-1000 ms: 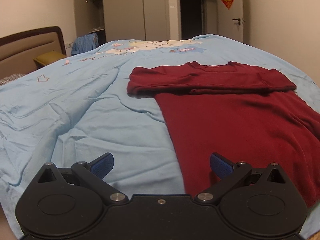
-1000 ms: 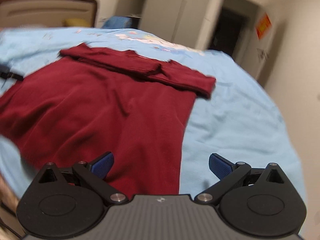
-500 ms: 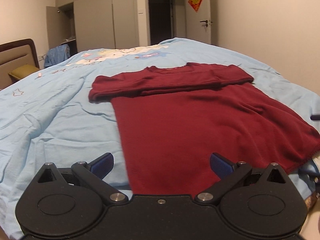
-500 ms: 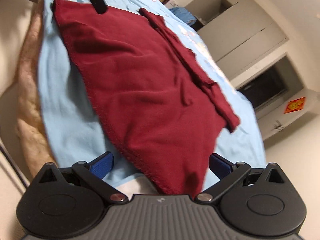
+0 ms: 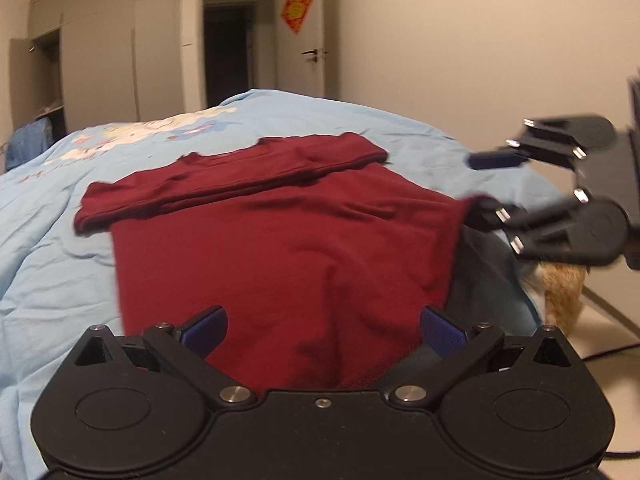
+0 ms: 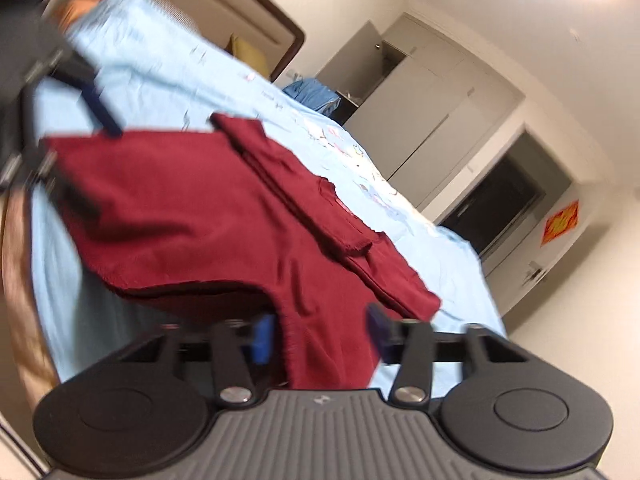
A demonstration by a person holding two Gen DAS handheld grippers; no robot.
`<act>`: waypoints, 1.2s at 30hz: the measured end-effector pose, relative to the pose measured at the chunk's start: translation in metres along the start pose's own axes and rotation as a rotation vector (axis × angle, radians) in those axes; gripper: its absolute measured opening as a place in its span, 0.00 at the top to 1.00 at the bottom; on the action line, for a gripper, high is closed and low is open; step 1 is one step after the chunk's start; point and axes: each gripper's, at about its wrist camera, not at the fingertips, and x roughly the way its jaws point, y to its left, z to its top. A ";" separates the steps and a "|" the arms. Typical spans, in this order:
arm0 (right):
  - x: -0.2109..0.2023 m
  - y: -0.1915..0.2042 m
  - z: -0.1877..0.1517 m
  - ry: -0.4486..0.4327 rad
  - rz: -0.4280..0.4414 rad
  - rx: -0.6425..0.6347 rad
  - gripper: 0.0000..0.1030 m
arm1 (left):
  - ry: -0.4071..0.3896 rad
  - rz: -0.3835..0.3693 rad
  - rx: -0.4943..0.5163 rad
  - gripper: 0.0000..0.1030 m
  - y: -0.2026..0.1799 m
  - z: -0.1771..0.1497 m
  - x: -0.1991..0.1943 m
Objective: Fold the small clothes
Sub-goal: 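Grasp the red sweater hem with the right tool while the left tool grasps it too, then lift the hem with both tools and carry it toward the collar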
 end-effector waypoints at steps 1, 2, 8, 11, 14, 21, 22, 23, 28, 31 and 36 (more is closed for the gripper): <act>0.002 -0.005 0.002 -0.005 0.012 0.028 0.67 | 0.005 -0.001 0.023 0.01 -0.006 0.000 0.003; 0.006 -0.011 0.004 -0.010 0.016 0.054 0.74 | 0.010 0.000 0.041 0.01 -0.009 0.000 0.005; 0.017 -0.043 0.012 -0.021 0.042 0.219 0.85 | 0.042 0.042 0.108 0.01 -0.021 -0.001 0.015; 0.023 -0.056 0.010 -0.014 0.054 0.301 0.85 | 0.059 0.134 0.126 0.01 -0.019 -0.002 0.020; 0.026 -0.065 0.006 -0.009 0.055 0.345 0.86 | 0.052 0.230 0.145 0.12 -0.011 -0.004 0.021; 0.026 -0.066 0.002 -0.016 0.025 0.370 0.86 | 0.036 0.313 0.170 0.47 0.015 -0.010 0.004; 0.025 -0.064 0.002 -0.018 0.017 0.362 0.87 | 0.030 0.313 0.179 0.50 0.017 -0.012 0.000; 0.022 -0.061 0.002 -0.022 0.008 0.354 0.87 | 0.023 0.310 0.184 0.60 0.018 -0.013 -0.004; 0.007 -0.052 0.001 -0.052 -0.038 0.315 0.91 | -0.108 0.335 0.189 0.90 0.016 -0.017 -0.026; -0.009 -0.048 0.003 -0.095 -0.105 0.288 0.94 | -0.209 0.348 0.187 0.95 0.013 -0.012 -0.038; -0.044 -0.050 0.014 -0.220 -0.239 0.283 0.94 | -0.385 0.385 0.148 0.96 0.016 0.010 -0.063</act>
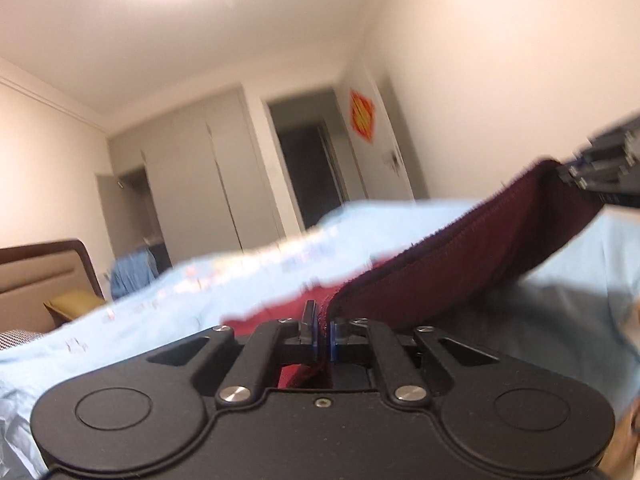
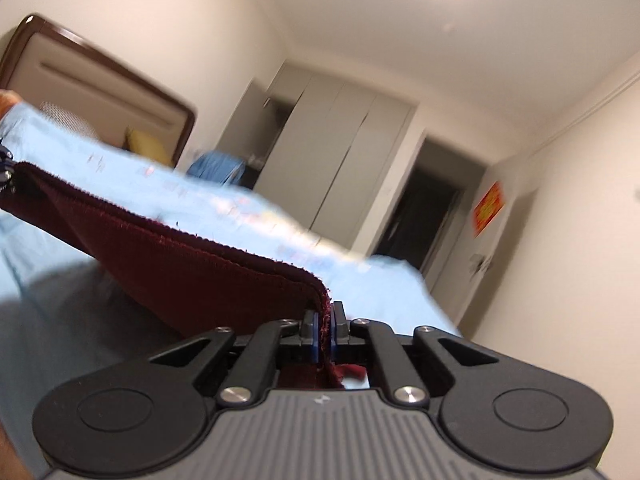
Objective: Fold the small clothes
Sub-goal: 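Lift the hem with both tools and carry it toward the collar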
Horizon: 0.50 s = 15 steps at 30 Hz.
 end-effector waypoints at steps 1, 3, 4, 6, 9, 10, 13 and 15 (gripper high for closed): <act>-0.006 -0.001 0.004 -0.030 -0.021 0.000 0.95 | -0.026 0.010 -0.016 0.96 0.004 0.006 -0.002; -0.018 0.000 0.013 -0.093 -0.059 -0.002 0.95 | -0.067 0.023 -0.049 0.96 0.011 0.017 -0.006; -0.025 0.000 0.017 -0.125 -0.076 -0.004 0.95 | -0.091 0.028 -0.063 0.96 0.014 0.023 -0.009; -0.038 0.002 0.025 -0.186 -0.110 -0.008 0.95 | -0.138 0.041 -0.065 0.96 0.017 0.032 -0.019; -0.060 0.004 0.038 -0.272 -0.145 -0.013 0.95 | -0.205 0.058 -0.057 0.96 0.019 0.047 -0.037; -0.068 0.004 0.042 -0.297 -0.152 -0.014 0.95 | -0.219 0.060 -0.060 0.96 0.020 0.051 -0.042; -0.088 0.005 0.053 -0.358 -0.168 -0.017 0.95 | -0.248 0.055 -0.082 0.96 0.025 0.064 -0.059; -0.098 0.006 0.059 -0.388 -0.172 -0.030 0.95 | -0.263 0.054 -0.092 0.96 0.027 0.072 -0.068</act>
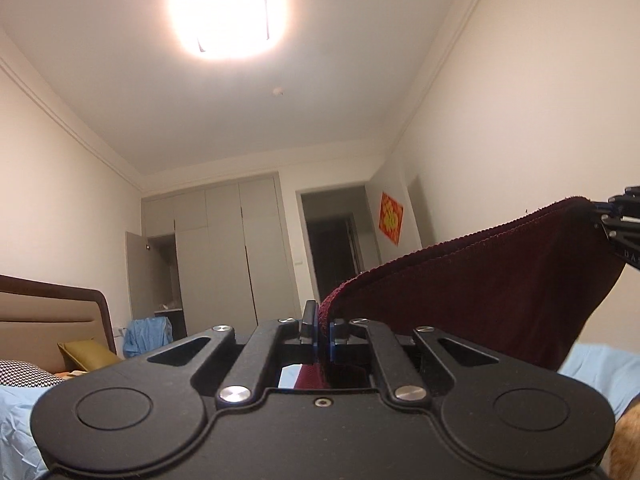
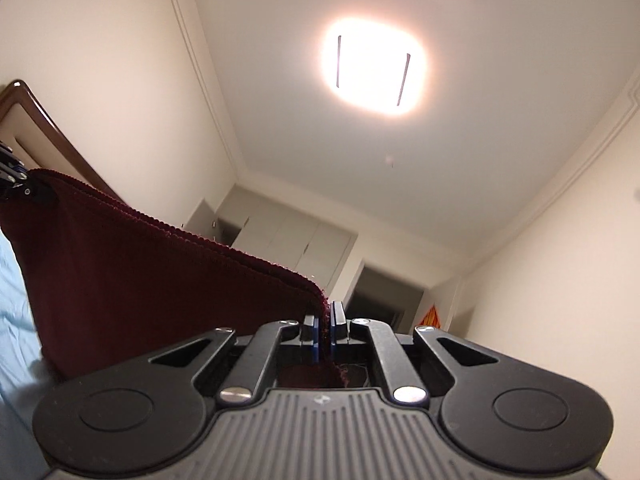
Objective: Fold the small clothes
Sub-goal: 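Lift the hem with both tools and carry it toward the collar, then lay the hem down over the collar and open both tools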
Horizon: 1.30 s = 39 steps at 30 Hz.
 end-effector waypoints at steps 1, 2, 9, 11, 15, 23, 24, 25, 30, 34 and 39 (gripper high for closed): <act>-0.001 0.000 0.003 -0.002 0.002 -0.013 0.94 | 0.005 -0.003 -0.002 0.96 0.001 0.005 -0.001; 0.000 0.001 0.005 0.002 0.006 -0.023 0.94 | 0.014 -0.007 -0.007 0.96 0.002 0.007 0.000; 0.033 0.006 -0.008 0.074 0.044 -0.041 0.94 | 0.118 -0.031 0.006 0.95 0.009 0.009 0.041; 0.054 0.007 -0.011 0.099 0.070 -0.058 0.94 | 0.154 -0.045 0.037 0.95 0.010 0.012 0.064; 0.115 0.004 -0.030 0.184 0.146 -0.070 0.92 | 0.267 -0.066 0.022 0.94 0.023 0.015 0.123; 0.231 0.010 -0.083 0.389 0.243 0.005 0.91 | 0.445 -0.062 -0.004 0.92 0.042 -0.017 0.230; 0.243 0.012 -0.093 0.416 0.254 0.018 0.91 | 0.470 -0.059 0.000 0.92 0.044 -0.027 0.244; 0.253 0.015 -0.103 0.444 0.265 0.027 0.91 | 0.492 -0.056 -0.002 0.92 0.044 -0.036 0.254; 0.293 0.033 -0.153 0.573 0.314 0.067 0.90 | 0.641 -0.056 -0.033 0.92 0.044 -0.093 0.307; 0.309 0.042 -0.188 0.656 0.346 0.092 0.86 | 0.725 -0.065 -0.054 0.90 0.046 -0.134 0.323; 0.308 0.047 -0.220 0.718 0.368 0.103 0.48 | 0.789 -0.065 -0.091 0.62 0.051 -0.163 0.334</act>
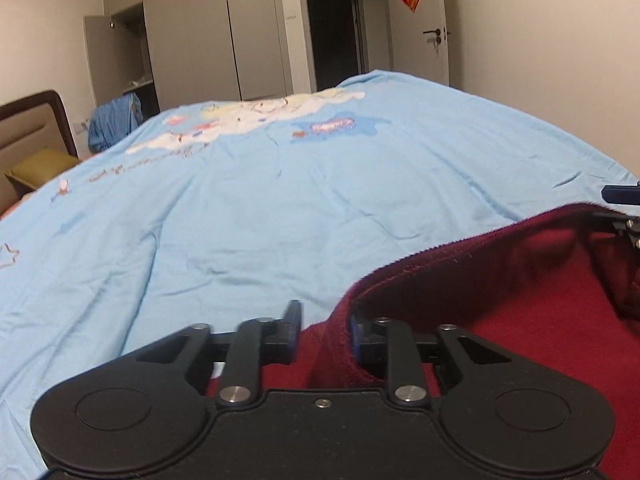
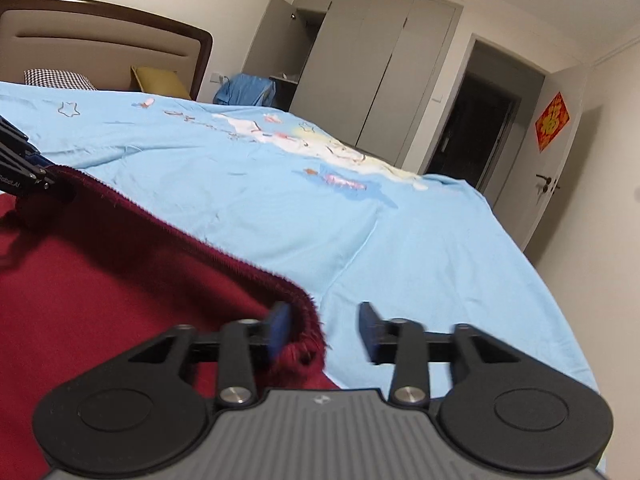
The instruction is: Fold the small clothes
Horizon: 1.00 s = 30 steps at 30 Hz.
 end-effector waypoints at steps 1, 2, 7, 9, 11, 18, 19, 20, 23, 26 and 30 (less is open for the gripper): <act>0.002 -0.002 -0.004 0.007 0.008 0.012 0.39 | 0.011 -0.012 -0.012 0.56 0.004 -0.001 0.005; 0.000 -0.001 -0.008 0.014 0.015 0.026 0.30 | 0.018 -0.025 -0.023 0.44 0.006 0.001 0.008; -0.002 -0.018 -0.011 -0.004 0.001 0.089 0.02 | 0.002 -0.026 -0.063 0.09 0.017 0.005 0.009; -0.004 -0.017 -0.007 -0.007 -0.026 0.100 0.00 | -0.023 0.011 -0.072 0.01 0.021 0.005 0.004; -0.007 -0.025 -0.008 0.004 -0.064 0.123 0.00 | -0.023 0.027 -0.107 0.01 0.032 0.010 0.001; -0.001 -0.072 -0.024 0.113 -0.158 0.352 0.00 | 0.014 -0.052 -0.254 0.01 0.059 0.004 -0.010; 0.000 -0.076 -0.028 0.125 -0.183 0.361 0.00 | 0.017 -0.041 -0.235 0.01 0.057 0.001 -0.011; 0.000 -0.080 -0.033 0.136 -0.200 0.372 0.00 | 0.015 -0.023 -0.211 0.01 0.054 -0.001 -0.012; -0.005 -0.085 -0.041 0.138 -0.217 0.385 0.00 | 0.007 0.041 -0.173 0.01 0.052 -0.004 -0.014; -0.008 -0.085 -0.042 0.131 -0.226 0.359 0.00 | -0.008 -0.005 -0.272 0.01 0.067 -0.001 -0.020; -0.005 -0.096 -0.036 0.134 -0.191 0.404 0.00 | -0.016 -0.159 -0.466 0.01 0.092 0.004 -0.025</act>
